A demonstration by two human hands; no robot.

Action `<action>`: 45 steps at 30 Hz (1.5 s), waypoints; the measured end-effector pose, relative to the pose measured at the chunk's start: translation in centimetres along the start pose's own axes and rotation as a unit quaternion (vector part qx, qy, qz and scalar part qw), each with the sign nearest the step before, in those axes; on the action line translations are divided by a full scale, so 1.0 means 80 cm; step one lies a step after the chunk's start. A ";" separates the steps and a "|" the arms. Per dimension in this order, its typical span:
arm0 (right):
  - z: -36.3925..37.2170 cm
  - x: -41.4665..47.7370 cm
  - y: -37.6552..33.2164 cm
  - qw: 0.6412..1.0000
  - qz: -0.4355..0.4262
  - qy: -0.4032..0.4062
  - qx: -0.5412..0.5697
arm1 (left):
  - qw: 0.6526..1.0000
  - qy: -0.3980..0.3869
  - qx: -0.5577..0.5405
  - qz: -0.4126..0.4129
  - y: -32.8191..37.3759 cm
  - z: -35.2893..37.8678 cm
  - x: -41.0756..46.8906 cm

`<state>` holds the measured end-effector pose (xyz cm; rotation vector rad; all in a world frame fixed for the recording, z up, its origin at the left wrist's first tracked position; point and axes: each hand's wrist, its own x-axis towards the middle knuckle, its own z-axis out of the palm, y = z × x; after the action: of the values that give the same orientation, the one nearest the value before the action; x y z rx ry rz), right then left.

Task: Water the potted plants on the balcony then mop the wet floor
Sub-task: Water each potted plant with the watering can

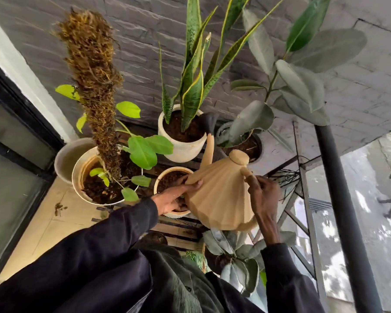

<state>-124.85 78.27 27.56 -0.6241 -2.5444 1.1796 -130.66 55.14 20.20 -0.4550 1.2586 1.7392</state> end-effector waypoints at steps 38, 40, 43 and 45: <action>0.044 0.171 -0.215 0.950 -0.075 -0.129 -0.275 | 0.982 -0.061 -0.170 -0.051 0.073 -0.018 -0.011; 0.044 0.173 -0.219 0.948 -0.081 -0.131 -0.279 | 0.981 -0.060 -0.178 -0.050 0.074 -0.018 -0.011; 0.042 0.175 -0.222 0.947 -0.077 -0.136 -0.281 | 0.980 -0.059 -0.182 -0.046 0.074 -0.016 -0.011; 0.040 0.174 -0.225 0.946 -0.077 -0.139 -0.284 | 0.981 -0.060 -0.182 -0.040 0.074 -0.014 -0.013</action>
<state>-143.12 72.59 40.24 -0.3746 -3.1309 0.4966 -135.31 53.30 23.74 -0.5933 0.8256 1.9032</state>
